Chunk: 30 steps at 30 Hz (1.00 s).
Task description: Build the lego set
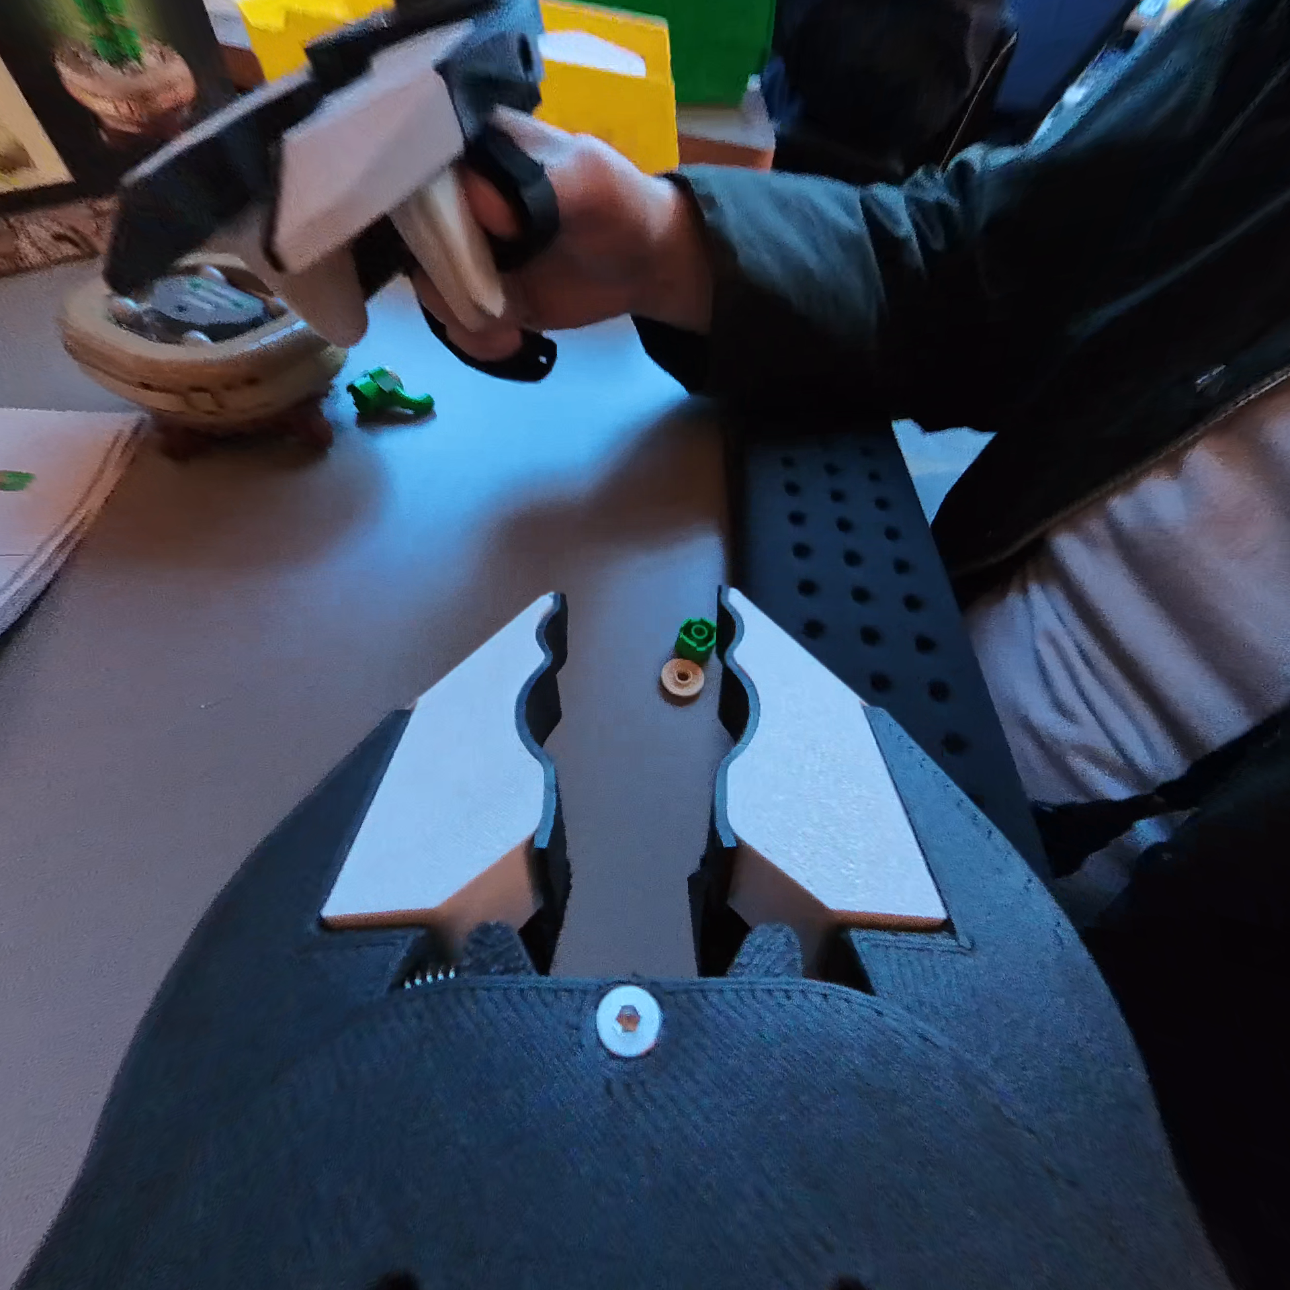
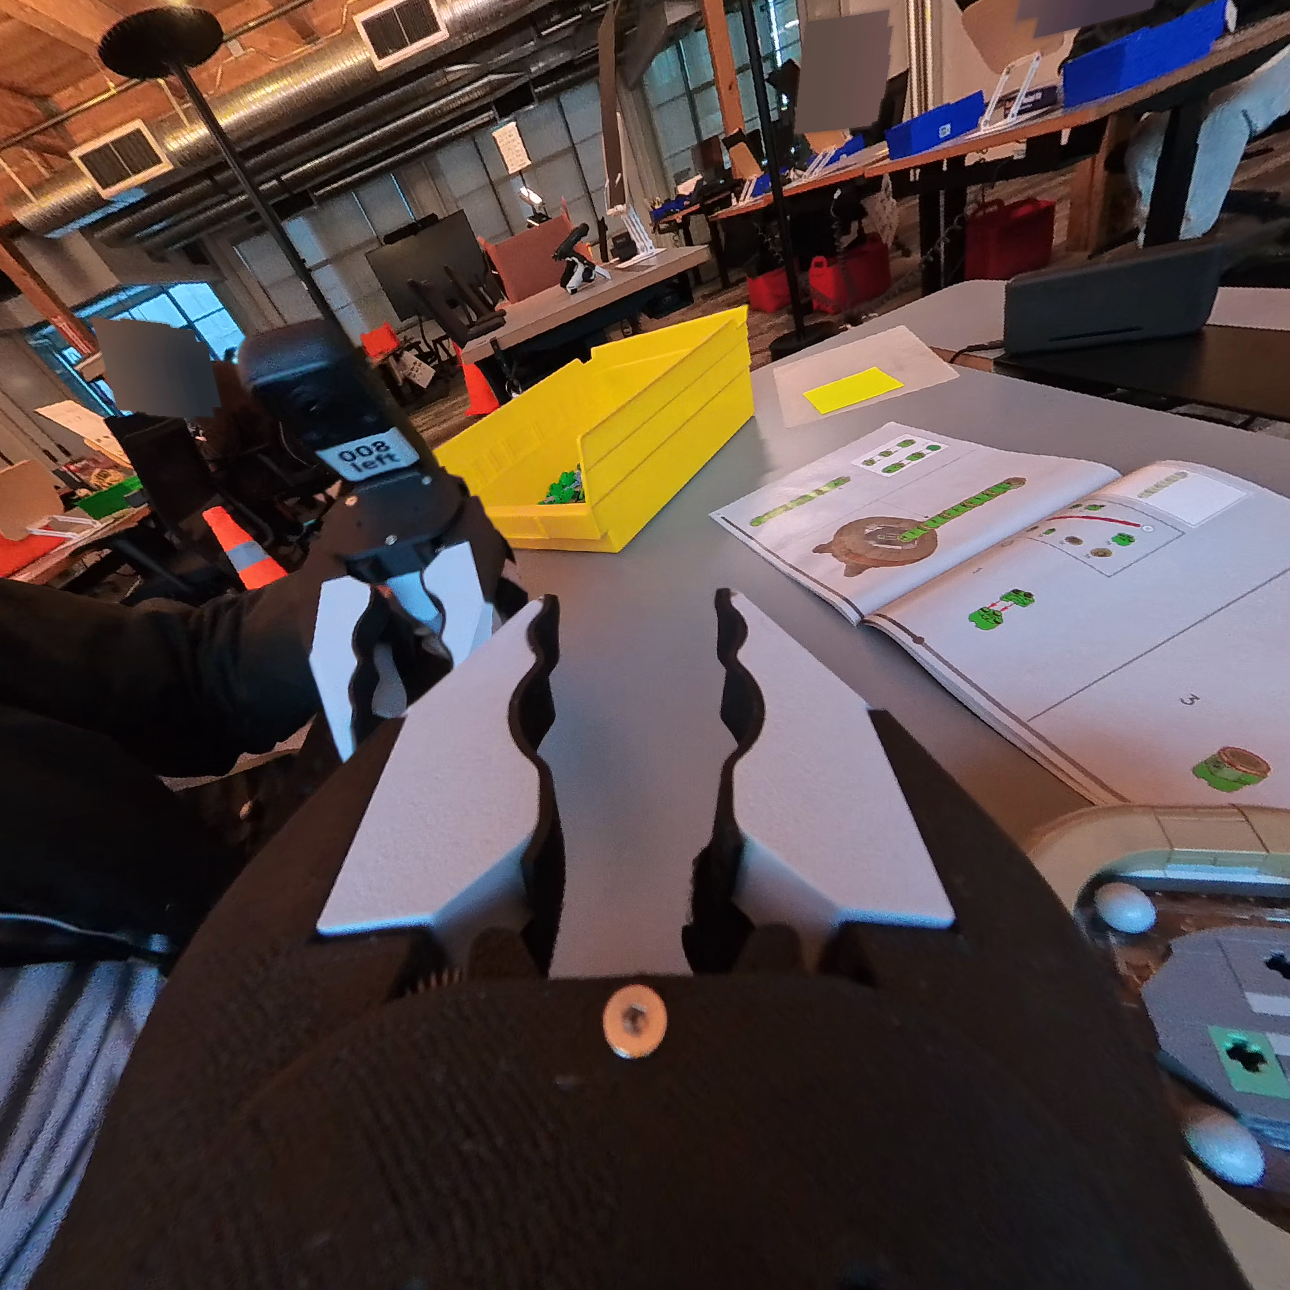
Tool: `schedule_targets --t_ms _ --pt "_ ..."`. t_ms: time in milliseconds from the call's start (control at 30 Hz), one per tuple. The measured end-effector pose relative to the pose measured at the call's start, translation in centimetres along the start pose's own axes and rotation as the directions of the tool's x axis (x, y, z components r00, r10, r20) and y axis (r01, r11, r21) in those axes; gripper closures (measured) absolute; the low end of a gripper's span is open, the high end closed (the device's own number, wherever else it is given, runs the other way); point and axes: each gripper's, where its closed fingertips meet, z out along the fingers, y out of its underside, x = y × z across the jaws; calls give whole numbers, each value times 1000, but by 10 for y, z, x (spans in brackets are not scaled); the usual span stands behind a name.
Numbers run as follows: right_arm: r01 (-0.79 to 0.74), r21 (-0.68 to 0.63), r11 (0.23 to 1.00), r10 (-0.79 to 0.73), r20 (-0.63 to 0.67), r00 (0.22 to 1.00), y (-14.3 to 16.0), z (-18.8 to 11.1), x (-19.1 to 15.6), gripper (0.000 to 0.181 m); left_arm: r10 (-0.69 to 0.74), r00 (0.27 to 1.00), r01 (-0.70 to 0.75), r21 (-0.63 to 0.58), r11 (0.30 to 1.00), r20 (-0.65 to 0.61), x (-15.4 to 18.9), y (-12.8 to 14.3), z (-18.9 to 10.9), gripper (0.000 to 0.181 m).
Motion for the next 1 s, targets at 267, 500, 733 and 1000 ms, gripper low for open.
schedule_targets --t_ms 267,500,733,1000 --pt "-7 -18 1000 6 -20 1000 8 2 9 138 39 999 -38 -127 991 11 -6 25 22 127" --pt "15 -34 999 -16 -20 1000 11 4 7 139 105 994 -95 -241 966 29 -10 44 32 121" --pt "27 -49 998 -28 -18 999 14 5 6 139 180 982 -156 -298 942 54 -13 51 37 128" --pt "42 -72 997 -44 -21 999 19 7 6 139 107 994 -102 -307 946 -1 -10 53 38 167"
